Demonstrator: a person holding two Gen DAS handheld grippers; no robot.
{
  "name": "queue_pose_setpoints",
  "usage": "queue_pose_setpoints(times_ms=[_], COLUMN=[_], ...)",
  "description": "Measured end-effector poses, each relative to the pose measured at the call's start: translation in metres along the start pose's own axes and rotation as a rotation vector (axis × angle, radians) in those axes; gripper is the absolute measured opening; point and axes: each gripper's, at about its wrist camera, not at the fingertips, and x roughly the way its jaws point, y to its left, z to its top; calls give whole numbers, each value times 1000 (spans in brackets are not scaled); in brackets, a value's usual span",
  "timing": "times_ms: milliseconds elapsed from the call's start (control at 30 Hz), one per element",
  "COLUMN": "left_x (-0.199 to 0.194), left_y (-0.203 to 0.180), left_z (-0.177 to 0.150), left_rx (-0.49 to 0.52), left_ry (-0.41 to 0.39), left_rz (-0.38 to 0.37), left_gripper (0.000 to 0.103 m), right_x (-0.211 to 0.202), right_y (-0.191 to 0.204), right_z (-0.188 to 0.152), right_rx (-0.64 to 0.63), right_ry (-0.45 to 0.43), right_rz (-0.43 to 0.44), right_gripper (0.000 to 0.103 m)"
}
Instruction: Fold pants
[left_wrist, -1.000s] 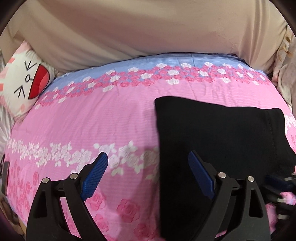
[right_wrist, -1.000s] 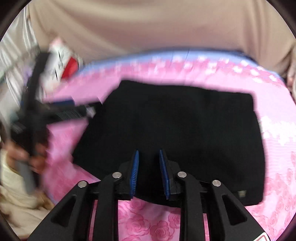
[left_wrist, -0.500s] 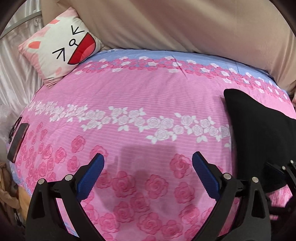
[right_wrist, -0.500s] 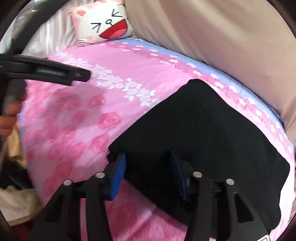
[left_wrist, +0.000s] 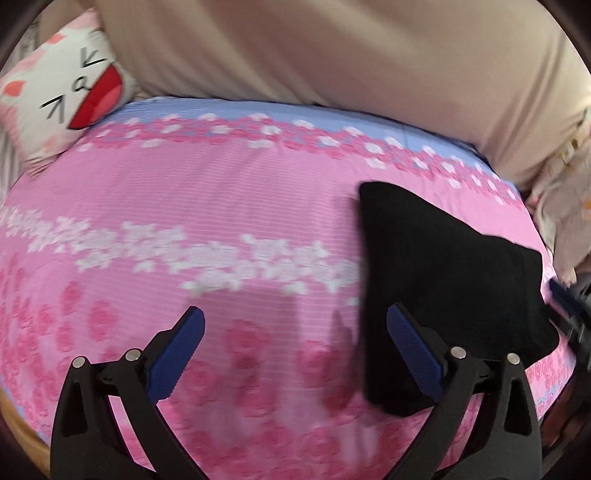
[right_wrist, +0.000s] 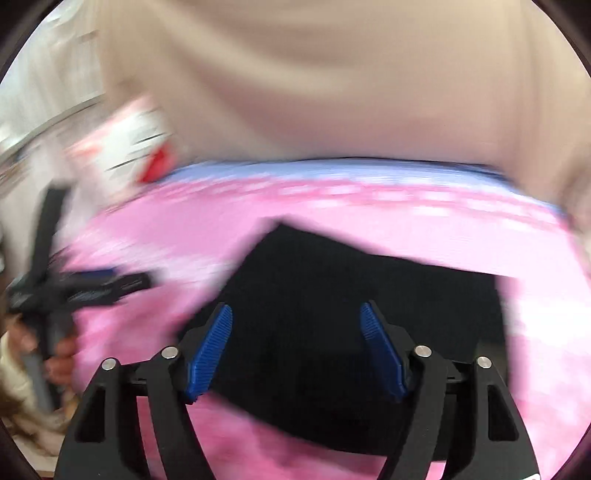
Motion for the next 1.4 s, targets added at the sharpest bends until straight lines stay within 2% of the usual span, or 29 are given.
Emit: queue_pose_setpoints(times_ms=[100,200,233,267,300,333,400,467,500,533,567,633,667,733,833,1033,1100,1133,1167,1200,1233,1267,1300,1400], left_x=[13,22,22,22,20,17,13,16,18,22,25,29,33,43,61,65,67,67,66,64,61,56,48,17], left_y=[-26,-47,-51,-57,-59,-61,-60,-58,-58,-58,-58,-57,-56,-55,-55,-61,-63,-64,-64,-66,-66,-67,-65,-46], left_z=[0,-1,-1,-2,-2,-2,-3,-4,-4,-4,-5,-6,-6,-9,-14,-13,-12,-10,-9,-7,-4,-1,3,13], left_rx=[50,89,95,104,110,115,101,89,88,87,86,73,55,18,-44,-94,-83,-77,-77,-62,-53,-41,-31,-57], left_ry=[25,46,48,49,46,38,20,26,33,47,58,71,84,127,207,168,169,174,172,173,166,154,135,99], left_rz=[-26,-33,-33,-31,-26,-14,1,8,9,10,10,-22,-52,-115,-222,-224,-230,-245,-267,-287,-290,-296,-297,-362], left_gripper=[97,97,97,97,97,97,97,98,98,98,98,98,98,98,98,98,98,96,77,62,53,31,21,19], right_x=[-8,26,38,51,57,56,49,67,82,82,69,43,31,10,6,26,26,30,31,32,32,28,22,-5], right_y=[-72,-126,-132,-135,-134,-131,-129,-136,-140,-142,-141,-137,-137,-142,-156,-153,-146,-141,-135,-131,-124,-119,-113,-94], right_z=[2,6,7,9,11,18,29,27,19,17,15,8,4,-14,-40,-79,-79,-77,-75,-72,-67,-61,-55,-36], right_rx=[190,289,303,310,307,291,244,232,234,246,259,266,276,316,411,579,559,535,515,504,476,453,429,390], right_ry=[8,92,110,127,131,106,54,109,173,164,118,69,36,13,85,176,138,151,139,133,128,110,94,25], right_rz=[-111,-104,-75,-21,11,34,0,-26,-29,-20,-15,-39,-61,-94,-29,187,168,168,148,140,122,99,98,160], right_gripper=[72,72,58,35,4,4,4,7,8,14,21,74,83,86,86,87,87,84,76,59,47,41,34,32])
